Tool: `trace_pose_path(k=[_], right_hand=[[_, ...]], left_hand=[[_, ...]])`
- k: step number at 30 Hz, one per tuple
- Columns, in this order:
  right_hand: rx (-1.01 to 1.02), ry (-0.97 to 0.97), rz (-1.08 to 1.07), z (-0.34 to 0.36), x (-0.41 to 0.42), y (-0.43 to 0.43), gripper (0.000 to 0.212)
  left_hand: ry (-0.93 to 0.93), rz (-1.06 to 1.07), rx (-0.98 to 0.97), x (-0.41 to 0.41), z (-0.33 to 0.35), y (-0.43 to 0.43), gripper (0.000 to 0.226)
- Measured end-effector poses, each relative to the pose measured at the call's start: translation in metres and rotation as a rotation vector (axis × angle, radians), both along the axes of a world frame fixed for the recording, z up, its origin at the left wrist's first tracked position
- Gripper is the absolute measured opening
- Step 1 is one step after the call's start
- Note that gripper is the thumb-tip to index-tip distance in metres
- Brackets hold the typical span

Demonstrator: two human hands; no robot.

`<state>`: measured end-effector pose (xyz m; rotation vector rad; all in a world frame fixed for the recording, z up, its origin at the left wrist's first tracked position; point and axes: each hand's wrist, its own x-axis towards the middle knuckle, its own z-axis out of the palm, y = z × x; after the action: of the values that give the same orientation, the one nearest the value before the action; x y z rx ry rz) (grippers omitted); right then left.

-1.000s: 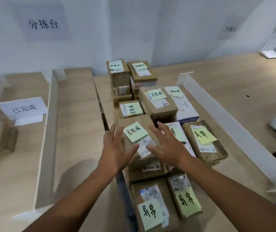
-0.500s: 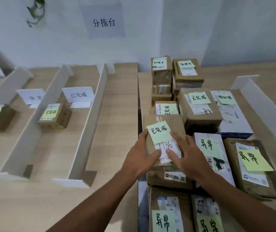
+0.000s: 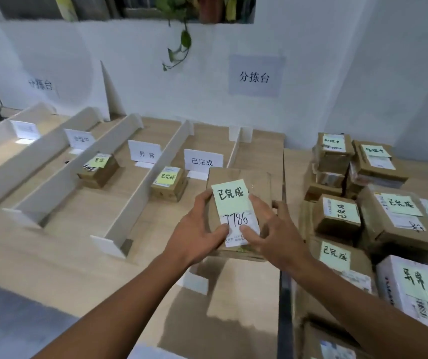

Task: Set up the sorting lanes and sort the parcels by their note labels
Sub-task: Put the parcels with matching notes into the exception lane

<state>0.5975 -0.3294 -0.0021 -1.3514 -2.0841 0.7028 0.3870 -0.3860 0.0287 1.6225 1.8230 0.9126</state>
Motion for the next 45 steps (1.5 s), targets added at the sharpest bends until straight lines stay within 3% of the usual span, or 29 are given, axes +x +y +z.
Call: trace_pose_path(k=[11,20,25,35,41,45], right_hand=[[0.010,0.010,0.009,-0.022,-0.214,0.001,0.082],[-0.144,-0.065,-0.004,-0.133,-0.302,0.073,0.080],[-0.312,-0.048,-0.053,-0.185,-0.323,0.101,0.080],[-0.346,-0.146,-0.062,-0.230,-0.347,0.105,0.085],[-0.270,-0.162,-0.168,-0.173,-0.329,0.091,0.077],[-0.054,-0.196,-0.288,-0.092,-0.256,0.056,0.074]], left_hand=[[-0.010,-0.008,-0.012,-0.208,-0.024,-0.001,0.080],[0.009,-0.062,-0.202,-0.295,-0.128,0.086,0.081],[-0.034,-0.064,-0.302,-0.310,-0.180,0.119,0.082],[0.069,0.033,-0.453,-0.309,-0.223,0.131,0.096],[0.215,-0.021,-0.364,-0.291,-0.185,0.132,0.090],[0.163,-0.299,-0.168,-0.231,-0.128,0.141,0.079]])
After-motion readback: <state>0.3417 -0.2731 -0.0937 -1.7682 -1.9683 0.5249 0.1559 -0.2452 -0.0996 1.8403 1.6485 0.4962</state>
